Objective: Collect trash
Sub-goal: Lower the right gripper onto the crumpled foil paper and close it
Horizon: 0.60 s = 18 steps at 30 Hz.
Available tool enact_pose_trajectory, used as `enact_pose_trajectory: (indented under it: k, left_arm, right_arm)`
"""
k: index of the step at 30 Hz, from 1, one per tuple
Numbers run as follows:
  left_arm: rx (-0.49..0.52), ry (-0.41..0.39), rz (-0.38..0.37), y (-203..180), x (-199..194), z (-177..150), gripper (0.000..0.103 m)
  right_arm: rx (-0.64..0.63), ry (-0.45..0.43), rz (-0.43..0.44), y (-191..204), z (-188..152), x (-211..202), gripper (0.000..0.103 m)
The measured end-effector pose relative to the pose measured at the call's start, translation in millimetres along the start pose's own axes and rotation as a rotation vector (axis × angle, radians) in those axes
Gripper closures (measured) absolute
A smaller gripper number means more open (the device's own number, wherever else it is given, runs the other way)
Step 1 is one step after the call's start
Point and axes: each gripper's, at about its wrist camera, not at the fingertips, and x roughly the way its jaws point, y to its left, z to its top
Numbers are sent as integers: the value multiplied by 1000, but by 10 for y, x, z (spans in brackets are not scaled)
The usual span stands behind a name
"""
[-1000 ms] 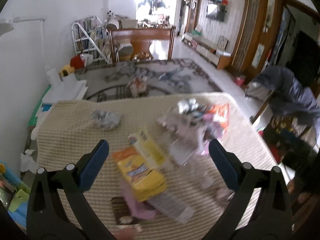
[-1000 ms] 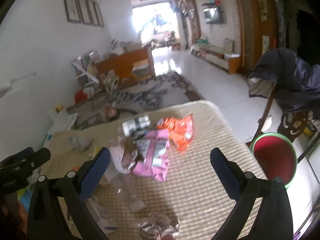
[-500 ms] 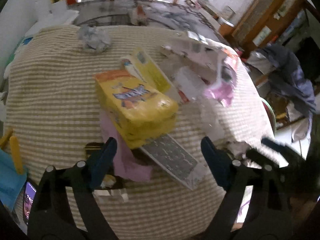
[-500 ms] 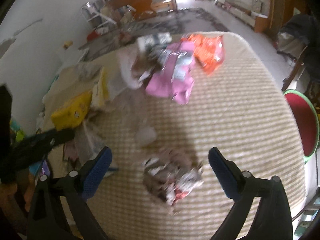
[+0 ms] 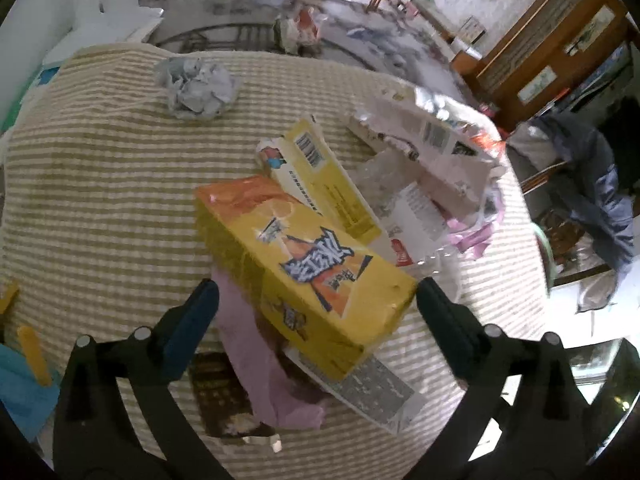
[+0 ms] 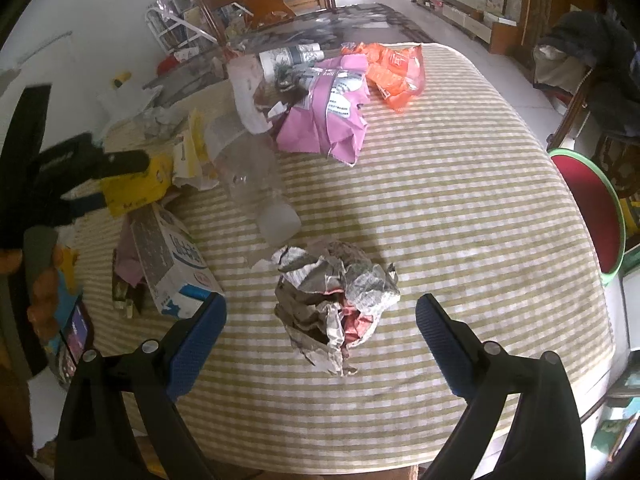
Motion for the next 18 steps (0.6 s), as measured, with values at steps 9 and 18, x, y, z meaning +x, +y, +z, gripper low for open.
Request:
enact_pose_trajectory:
  k: [9, 18]
  left_arm:
    - [-55, -15, -73, 259, -199, -12, 13]
    - [-34, -37, 17, 455, -502, -603, 13]
  right_arm:
    - [-28, 23, 32, -83, 99, 138, 11]
    - [-46, 147, 157, -252, 187, 453, 50]
